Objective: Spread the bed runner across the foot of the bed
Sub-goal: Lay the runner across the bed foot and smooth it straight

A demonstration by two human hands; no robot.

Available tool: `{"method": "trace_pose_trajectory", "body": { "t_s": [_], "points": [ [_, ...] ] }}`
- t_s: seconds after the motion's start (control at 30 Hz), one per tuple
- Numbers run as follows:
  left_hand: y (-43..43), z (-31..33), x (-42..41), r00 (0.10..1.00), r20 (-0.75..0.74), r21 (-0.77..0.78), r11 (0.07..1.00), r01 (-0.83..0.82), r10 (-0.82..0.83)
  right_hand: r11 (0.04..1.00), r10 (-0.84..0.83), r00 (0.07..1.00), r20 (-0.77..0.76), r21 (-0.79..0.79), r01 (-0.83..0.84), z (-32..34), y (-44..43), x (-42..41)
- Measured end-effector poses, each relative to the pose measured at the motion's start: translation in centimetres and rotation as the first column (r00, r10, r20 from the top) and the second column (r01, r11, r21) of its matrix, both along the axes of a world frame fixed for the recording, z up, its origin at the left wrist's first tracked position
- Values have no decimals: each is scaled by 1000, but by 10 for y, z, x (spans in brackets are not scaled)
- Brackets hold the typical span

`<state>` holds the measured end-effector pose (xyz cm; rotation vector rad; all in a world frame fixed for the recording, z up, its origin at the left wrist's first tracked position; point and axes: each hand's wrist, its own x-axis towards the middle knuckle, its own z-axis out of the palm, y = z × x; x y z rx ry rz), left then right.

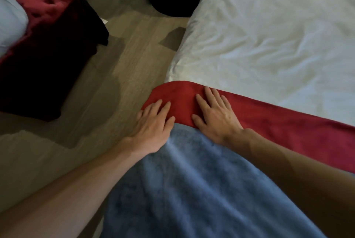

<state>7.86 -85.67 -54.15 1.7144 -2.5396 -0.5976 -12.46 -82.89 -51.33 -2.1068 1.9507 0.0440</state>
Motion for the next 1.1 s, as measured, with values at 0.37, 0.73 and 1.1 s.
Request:
{"method": "trace_pose_trajectory", "body": {
  "t_s": [0.37,0.73,1.1],
  "points": [
    [86,26,6,999,14,-76,996,36,-35,999,-30,994,104,-13,31,15,130,-5],
    [208,43,53,999,35,-88,996,-8,11,992,115,986,122,-57,-108,27,260,36],
    [268,41,103,997,-54,-104,994,42,-48,957,173,984,-40,-230,-177,19,321,97]
  ]
}}
